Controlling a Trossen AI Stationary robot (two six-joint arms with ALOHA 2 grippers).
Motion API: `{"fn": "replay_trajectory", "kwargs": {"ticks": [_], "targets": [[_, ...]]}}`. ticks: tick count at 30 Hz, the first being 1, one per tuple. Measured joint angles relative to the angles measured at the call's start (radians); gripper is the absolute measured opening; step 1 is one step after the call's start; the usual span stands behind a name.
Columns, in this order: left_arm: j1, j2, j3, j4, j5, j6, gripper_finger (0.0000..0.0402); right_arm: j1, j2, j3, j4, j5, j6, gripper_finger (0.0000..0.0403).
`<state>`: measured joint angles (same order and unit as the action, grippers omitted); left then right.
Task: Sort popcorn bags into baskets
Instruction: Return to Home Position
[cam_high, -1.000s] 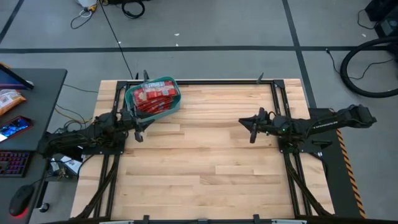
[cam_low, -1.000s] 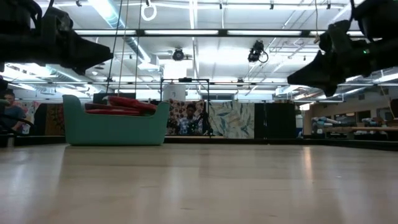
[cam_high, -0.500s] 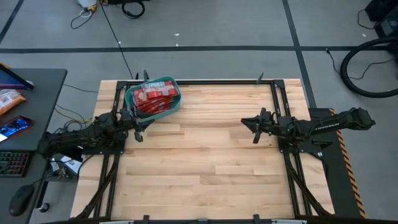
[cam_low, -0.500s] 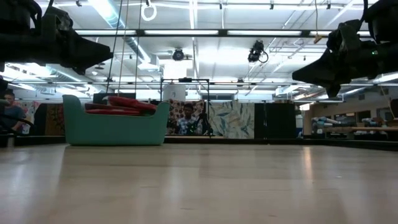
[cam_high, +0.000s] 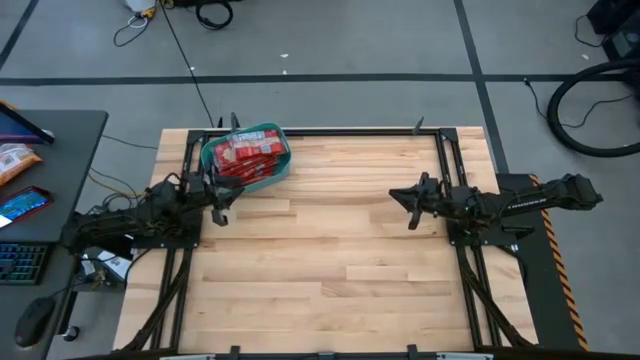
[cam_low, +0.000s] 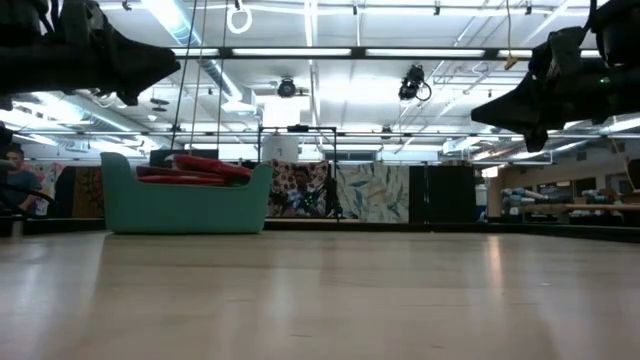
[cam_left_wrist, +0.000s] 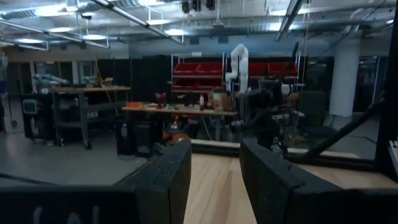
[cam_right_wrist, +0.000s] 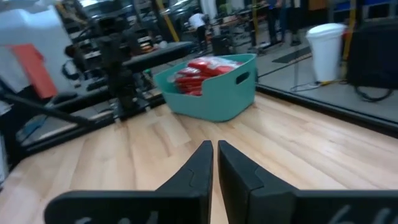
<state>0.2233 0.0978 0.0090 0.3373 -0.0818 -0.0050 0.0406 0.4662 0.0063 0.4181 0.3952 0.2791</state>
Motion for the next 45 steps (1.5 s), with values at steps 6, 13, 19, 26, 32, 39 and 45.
{"fn": "replay_trajectory", "kwargs": {"ticks": [6,13,19,26,32,39,45], "targets": [[0.0,0.0,0.0,0.003,0.0,-0.009,0.0141,-0.001,0.003,0.0,-0.033,0.03,-0.078,0.0025],[0.0,0.0,0.0,0.003,0.0,-0.009,0.0141,0.0,0.007,0.0,-0.033,0.03,-0.258,0.0025],[0.0,0.0,0.0,0.002,0.0,-0.009,0.0141,-0.001,0.007,0.0,-0.032,0.03,-0.256,0.0025],[0.0,0.0,0.0,0.002,0.0,-0.009,0.0141,-0.001,0.007,0.0,-0.031,0.03,-0.256,0.0025],[0.0,0.0,0.0,0.002,0.0,-0.009,0.0141,-0.001,0.007,0.0,-0.031,0.03,-0.256,0.0025],[0.0,0.0,0.0,0.002,0.0,-0.009,0.0141,-0.001,0.007,0.0,-0.031,0.03,-0.256,0.0025],[0.0,0.0,0.0,0.002,0.0,-0.009,0.0141,0.0,0.007,0.0,-0.031,0.03,-0.256,0.0025]]}}
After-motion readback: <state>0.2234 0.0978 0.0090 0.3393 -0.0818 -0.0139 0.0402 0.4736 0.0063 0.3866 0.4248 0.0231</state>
